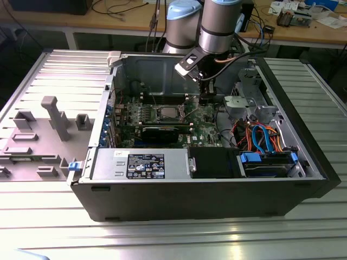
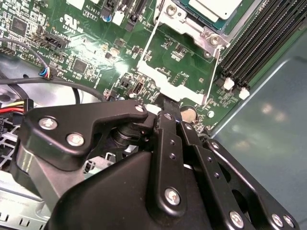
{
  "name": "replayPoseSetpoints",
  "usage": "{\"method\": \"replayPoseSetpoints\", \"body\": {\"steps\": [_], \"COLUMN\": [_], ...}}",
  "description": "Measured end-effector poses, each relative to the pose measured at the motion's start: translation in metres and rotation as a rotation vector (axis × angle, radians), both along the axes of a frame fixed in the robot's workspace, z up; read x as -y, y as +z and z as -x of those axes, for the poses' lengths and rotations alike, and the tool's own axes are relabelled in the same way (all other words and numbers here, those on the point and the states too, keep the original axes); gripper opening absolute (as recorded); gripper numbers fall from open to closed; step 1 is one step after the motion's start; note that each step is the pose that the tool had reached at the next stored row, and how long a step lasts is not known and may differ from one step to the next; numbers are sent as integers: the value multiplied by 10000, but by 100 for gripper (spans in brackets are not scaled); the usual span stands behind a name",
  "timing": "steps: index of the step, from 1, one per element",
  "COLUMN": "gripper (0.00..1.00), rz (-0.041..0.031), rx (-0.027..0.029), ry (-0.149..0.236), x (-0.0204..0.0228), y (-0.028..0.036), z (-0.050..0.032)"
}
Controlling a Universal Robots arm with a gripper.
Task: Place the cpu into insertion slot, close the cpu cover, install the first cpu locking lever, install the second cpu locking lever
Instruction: 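Close the cpu cover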
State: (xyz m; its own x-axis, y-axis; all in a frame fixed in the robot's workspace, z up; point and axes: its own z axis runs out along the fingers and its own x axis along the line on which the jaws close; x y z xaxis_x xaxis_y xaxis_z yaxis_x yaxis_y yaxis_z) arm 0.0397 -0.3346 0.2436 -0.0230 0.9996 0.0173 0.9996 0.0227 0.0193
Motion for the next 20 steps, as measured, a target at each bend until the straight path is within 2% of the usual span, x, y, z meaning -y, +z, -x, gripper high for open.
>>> {"method": "replayPoseSetpoints", "body": {"steps": [12, 20], "gripper": [11, 11], "rz": [0, 0], "rx": [-1, 0], "ry": [0, 0], "x": [0, -1], "y": [0, 2], "z": [86, 97]}}
